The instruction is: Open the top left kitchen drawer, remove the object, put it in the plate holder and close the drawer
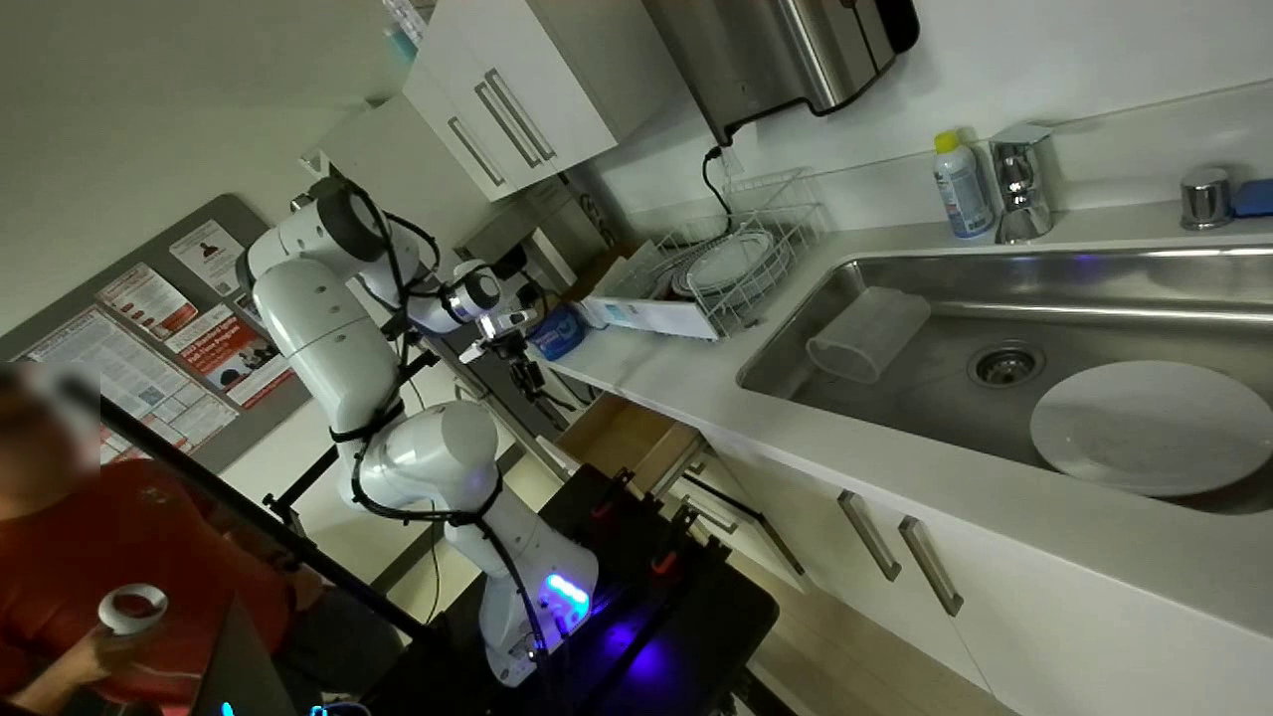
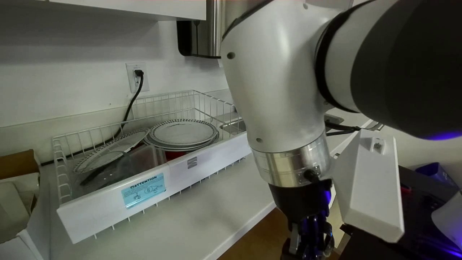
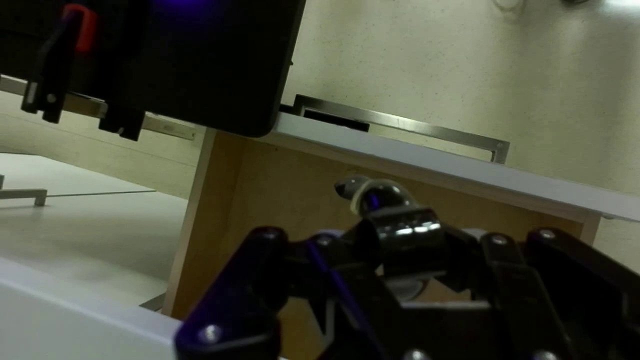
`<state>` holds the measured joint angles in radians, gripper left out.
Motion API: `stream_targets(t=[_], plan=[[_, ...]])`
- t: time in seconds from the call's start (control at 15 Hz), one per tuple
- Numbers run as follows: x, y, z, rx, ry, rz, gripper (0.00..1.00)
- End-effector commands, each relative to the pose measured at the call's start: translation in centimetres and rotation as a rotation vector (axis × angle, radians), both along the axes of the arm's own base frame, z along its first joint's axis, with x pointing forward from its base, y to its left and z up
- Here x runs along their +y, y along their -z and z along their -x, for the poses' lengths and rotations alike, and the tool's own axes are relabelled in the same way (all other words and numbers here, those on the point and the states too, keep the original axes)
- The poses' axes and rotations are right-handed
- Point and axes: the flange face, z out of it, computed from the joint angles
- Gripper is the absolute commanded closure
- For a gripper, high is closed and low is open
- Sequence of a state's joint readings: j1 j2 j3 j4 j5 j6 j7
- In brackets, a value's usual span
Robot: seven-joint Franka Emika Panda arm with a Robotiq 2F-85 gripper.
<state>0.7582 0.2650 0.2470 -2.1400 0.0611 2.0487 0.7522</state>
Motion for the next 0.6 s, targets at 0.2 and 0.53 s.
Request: stream_targets(t=[0.2, 0.53], plan=[[-0.8, -6.6, -0.6, -0.171, -0.064, 0.13, 0.98], [-1.5, -15.6, -2.2, -0.262, -0.143, 0.224, 0.98]])
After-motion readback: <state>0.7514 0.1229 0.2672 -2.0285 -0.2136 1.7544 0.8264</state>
